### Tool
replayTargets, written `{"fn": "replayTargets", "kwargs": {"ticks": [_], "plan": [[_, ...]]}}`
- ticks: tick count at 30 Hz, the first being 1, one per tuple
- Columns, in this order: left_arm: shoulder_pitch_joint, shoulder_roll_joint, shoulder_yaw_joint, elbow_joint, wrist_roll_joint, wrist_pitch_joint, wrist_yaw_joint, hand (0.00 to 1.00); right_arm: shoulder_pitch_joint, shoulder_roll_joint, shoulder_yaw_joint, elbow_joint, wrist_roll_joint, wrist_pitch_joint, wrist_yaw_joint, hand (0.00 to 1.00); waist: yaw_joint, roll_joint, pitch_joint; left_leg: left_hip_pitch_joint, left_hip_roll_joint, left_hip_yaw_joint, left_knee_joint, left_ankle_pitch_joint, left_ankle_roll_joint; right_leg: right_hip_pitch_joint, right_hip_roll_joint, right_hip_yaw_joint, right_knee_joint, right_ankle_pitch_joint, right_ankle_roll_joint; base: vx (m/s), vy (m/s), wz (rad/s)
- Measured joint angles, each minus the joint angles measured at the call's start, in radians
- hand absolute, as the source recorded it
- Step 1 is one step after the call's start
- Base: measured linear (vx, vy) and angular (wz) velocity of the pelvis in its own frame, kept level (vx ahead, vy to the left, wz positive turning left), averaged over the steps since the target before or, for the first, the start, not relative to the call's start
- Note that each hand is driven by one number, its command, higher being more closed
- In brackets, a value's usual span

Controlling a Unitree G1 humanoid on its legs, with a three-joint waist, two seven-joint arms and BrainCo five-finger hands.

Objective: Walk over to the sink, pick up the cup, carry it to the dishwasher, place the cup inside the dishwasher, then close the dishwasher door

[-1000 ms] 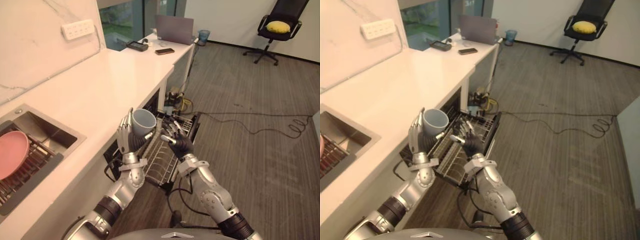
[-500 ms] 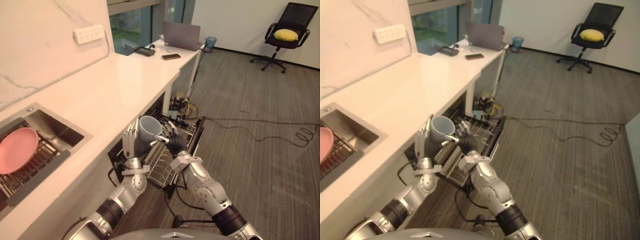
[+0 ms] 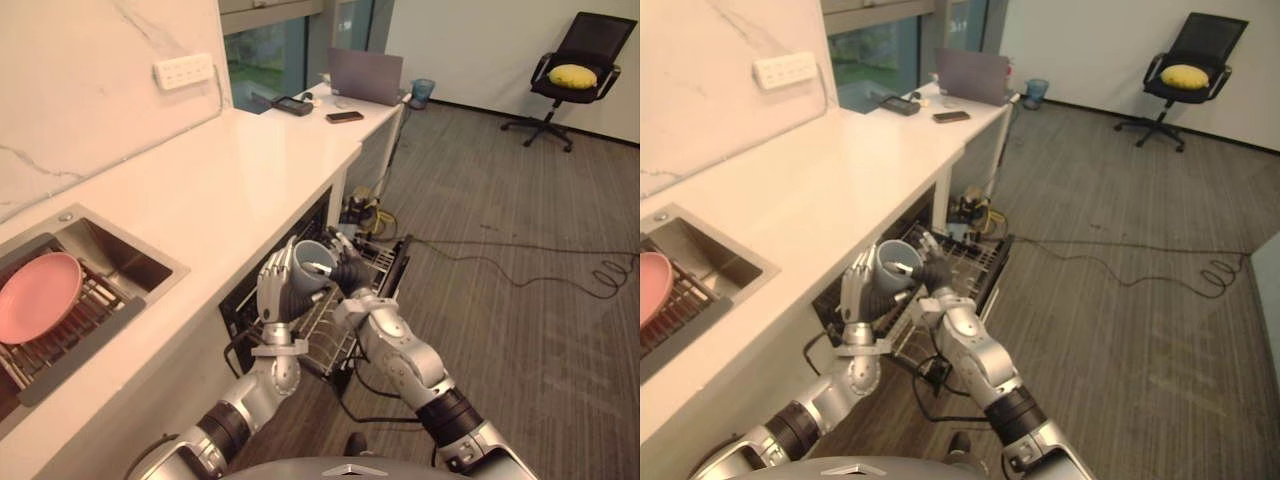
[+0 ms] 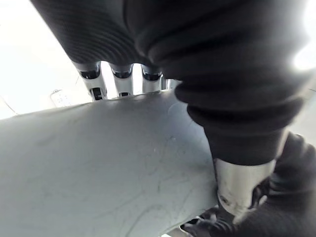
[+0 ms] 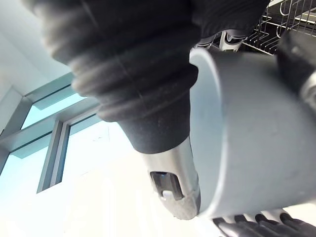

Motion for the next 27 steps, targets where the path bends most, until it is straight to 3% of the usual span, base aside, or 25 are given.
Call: {"fn": "replayTargets", "kwargs": {"ticks": [10, 27], "plan": [[0.0, 0.001, -0.011, 0.0, -0.002, 0.016, -0.008, 1.0, -0.017, 0.019, -0.004, 0.045, 0.056, 0.047, 0.008, 0.0, 0.0, -0.016, 0.003, 0.0, -0.003, -0.012, -0.001, -0.001, 0.002, 0.009, -0.005, -0.012, -0.001, -0.004, 0.002, 0.0, 0.004, 0.03], [-0.014, 0.001, 0.017, -0.023, -0.003, 0.036, 0.019, 1.0, -0.017, 0.039, 0.0, 0.041, 0.113, 0.017, 0.02, 0.0, -0.003, -0.03, 0.012, 0.013, -0.003, 0.006, -0.003, -0.007, -0.001, 0.007, 0.001, 0.006, -0.003, -0.007, -0.002, 0.0, 0.002, -0.03]]}}
